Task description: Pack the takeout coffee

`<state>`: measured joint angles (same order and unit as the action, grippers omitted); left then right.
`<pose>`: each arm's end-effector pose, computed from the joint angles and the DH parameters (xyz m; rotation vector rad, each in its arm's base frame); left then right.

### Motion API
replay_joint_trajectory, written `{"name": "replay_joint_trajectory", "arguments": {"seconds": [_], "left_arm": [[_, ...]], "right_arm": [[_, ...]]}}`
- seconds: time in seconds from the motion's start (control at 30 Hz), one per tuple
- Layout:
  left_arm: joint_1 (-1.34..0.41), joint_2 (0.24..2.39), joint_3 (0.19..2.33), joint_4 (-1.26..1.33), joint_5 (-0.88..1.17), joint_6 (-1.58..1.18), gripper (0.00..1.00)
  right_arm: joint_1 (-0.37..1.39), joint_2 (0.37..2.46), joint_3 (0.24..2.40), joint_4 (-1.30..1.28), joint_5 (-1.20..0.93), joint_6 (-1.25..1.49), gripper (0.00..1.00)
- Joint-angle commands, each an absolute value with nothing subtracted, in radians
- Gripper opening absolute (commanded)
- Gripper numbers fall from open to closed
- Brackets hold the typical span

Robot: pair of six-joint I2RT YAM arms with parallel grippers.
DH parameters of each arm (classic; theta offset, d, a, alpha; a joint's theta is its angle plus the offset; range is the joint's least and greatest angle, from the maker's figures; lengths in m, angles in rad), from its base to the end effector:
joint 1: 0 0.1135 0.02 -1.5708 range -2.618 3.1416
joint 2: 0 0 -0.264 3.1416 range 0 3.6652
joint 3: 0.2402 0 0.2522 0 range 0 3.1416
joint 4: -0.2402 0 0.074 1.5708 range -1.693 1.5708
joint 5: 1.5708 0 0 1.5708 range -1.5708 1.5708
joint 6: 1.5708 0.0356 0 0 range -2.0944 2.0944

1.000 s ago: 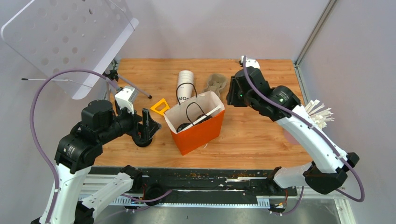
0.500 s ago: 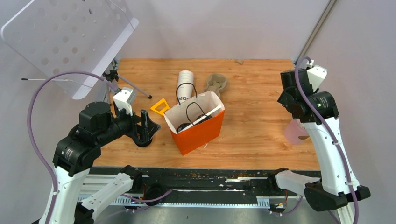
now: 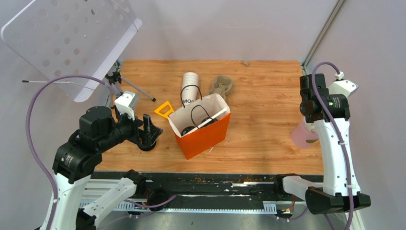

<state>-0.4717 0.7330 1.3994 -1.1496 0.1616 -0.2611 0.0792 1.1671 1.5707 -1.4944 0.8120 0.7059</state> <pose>0.0650 -0.0396 0.4380 0.3234 2.0802 -0.6144 0.1650 -0.0128 0.4203 0.9445 2.1255 -0.7022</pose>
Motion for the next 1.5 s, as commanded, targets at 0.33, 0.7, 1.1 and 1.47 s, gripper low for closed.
{"name": "replay_joint_trajectory", "arguments": {"seconds": [0.33, 0.7, 1.1, 1.47], "left_arm": [[-0.476, 0.748, 1.401, -1.135, 0.158, -0.23, 1.0], [-0.476, 0.749, 1.399, -1.134, 0.165, -0.227, 1.0], [-0.475, 0.741, 1.392, -1.126, 0.174, -0.238, 1.0], [-0.476, 0.739, 1.387, -1.102, 0.195, -0.24, 1.0]], "right_arm": [[0.014, 1.079, 1.439, -1.515, 0.846, 0.753, 0.46], [0.014, 1.032, 1.483, -1.503, 0.872, 0.693, 0.0], [0.013, 1.042, 1.728, -1.45, 0.883, 0.5, 0.0], [0.013, 1.067, 1.948, -1.27, 0.698, 0.342, 0.0]]}}
